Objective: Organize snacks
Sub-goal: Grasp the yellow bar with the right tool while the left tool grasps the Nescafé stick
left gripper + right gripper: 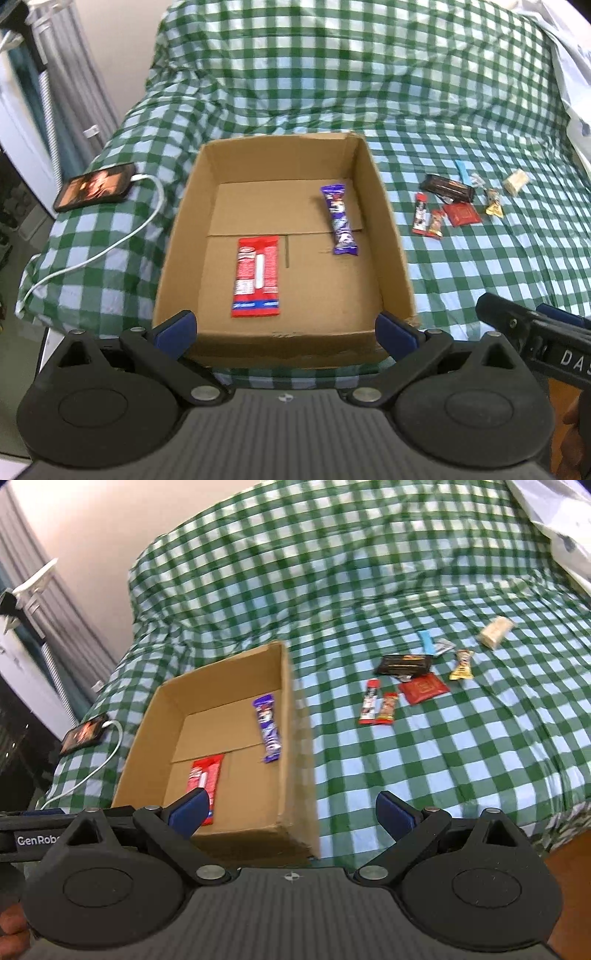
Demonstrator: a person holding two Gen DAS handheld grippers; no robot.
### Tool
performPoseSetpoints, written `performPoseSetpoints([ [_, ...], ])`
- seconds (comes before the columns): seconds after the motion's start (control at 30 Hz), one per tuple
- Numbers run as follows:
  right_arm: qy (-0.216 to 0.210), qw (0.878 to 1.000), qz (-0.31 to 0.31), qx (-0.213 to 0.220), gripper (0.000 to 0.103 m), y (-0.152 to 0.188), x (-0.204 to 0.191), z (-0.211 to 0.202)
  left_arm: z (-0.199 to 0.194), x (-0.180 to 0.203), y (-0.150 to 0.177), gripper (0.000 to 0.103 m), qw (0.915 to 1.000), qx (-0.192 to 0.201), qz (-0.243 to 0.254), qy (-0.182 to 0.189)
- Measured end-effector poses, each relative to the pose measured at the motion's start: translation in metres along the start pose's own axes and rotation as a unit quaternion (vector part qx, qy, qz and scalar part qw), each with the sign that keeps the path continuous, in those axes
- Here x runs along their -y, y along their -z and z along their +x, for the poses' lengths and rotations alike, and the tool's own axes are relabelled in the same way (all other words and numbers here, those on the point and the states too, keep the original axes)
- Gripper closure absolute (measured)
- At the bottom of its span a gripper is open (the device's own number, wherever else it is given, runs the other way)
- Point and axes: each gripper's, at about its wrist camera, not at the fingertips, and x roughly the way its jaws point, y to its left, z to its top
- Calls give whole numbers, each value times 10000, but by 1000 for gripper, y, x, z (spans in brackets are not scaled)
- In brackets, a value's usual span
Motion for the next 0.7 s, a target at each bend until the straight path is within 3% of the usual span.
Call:
performPoseSetpoints([
  [0.27,313,9981,524,119,6,-15,58,0,20,54,-27,0,9988,-157,393,264],
  [0.5,866,9906,996,344,6,-39,131,3,48,119,-68,0,9952,-159,764,584],
  [0.7,1349,9804,1361,462,6,-60,193,16,112,183,-105,0,9906,-418,1103,694],
])
